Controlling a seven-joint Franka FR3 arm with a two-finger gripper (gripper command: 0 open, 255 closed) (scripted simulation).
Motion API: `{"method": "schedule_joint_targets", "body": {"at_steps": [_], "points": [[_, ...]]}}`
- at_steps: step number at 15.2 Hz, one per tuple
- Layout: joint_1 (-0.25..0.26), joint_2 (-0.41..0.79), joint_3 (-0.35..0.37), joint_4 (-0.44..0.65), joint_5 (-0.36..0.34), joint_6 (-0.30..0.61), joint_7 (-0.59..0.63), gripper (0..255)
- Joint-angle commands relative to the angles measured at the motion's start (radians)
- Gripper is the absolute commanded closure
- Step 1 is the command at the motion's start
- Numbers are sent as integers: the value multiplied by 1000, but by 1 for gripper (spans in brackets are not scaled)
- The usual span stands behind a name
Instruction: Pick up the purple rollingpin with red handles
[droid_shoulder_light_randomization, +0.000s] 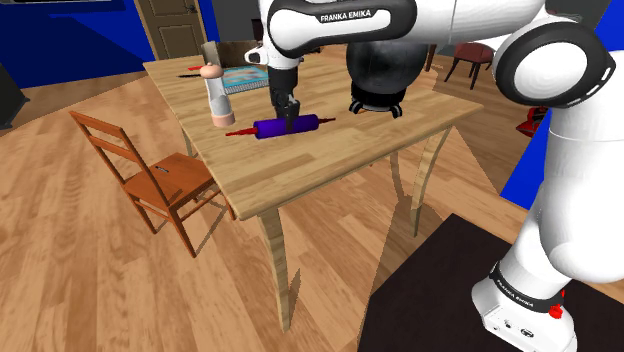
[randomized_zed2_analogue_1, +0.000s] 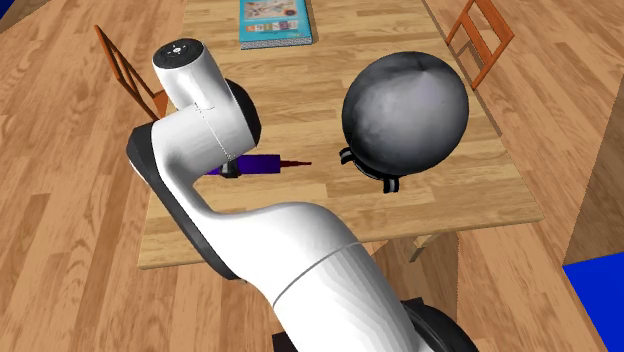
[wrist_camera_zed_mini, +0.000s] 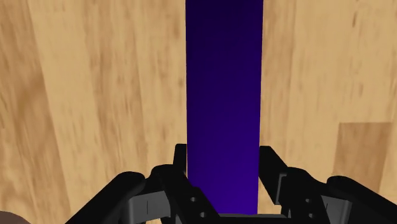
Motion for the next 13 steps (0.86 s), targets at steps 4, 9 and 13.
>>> {"method": "schedule_joint_targets", "body": {"at_steps": [4,9,13], "points": [[2,19,0,97,-1,-78,-3,255],[5,47,0,207,-2,-160,-5,255],[6,63,0,263,-3,-199,-7,255]]}}
